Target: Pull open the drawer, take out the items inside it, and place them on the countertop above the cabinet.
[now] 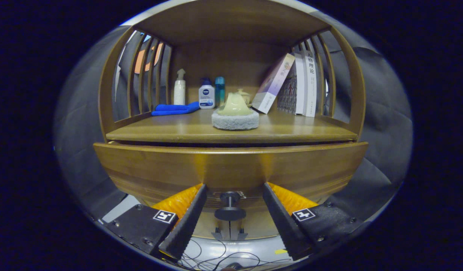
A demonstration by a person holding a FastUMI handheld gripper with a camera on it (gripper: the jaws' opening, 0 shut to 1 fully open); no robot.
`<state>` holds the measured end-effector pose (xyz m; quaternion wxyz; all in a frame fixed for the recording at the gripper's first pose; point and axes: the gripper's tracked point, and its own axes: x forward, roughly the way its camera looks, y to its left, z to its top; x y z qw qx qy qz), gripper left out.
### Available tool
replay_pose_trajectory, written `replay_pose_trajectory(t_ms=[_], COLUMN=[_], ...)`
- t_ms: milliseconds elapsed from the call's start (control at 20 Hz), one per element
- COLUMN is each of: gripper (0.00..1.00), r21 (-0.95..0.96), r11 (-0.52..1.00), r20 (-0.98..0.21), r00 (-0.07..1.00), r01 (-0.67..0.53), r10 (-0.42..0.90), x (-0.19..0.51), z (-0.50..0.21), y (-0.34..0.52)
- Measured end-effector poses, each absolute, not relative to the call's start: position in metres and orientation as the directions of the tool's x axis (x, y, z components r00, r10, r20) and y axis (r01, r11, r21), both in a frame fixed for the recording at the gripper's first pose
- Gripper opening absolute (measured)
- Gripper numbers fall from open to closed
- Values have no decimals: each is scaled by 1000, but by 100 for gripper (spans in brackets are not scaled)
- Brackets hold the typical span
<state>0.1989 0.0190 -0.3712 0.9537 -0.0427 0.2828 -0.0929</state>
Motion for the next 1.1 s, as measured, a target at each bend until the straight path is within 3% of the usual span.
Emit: replay_pose_trajectory(t_ms=[350,550,1100], gripper=[98,98,98], r21=[-167,-168,-9], r11=[973,984,996], r20=[-534,-562,-408], r00=[815,813,909], r01=[159,67,-93], r10=[-225,-151,81], x=[215,208,138], z=[-376,-375,-199], y=[16,22,45])
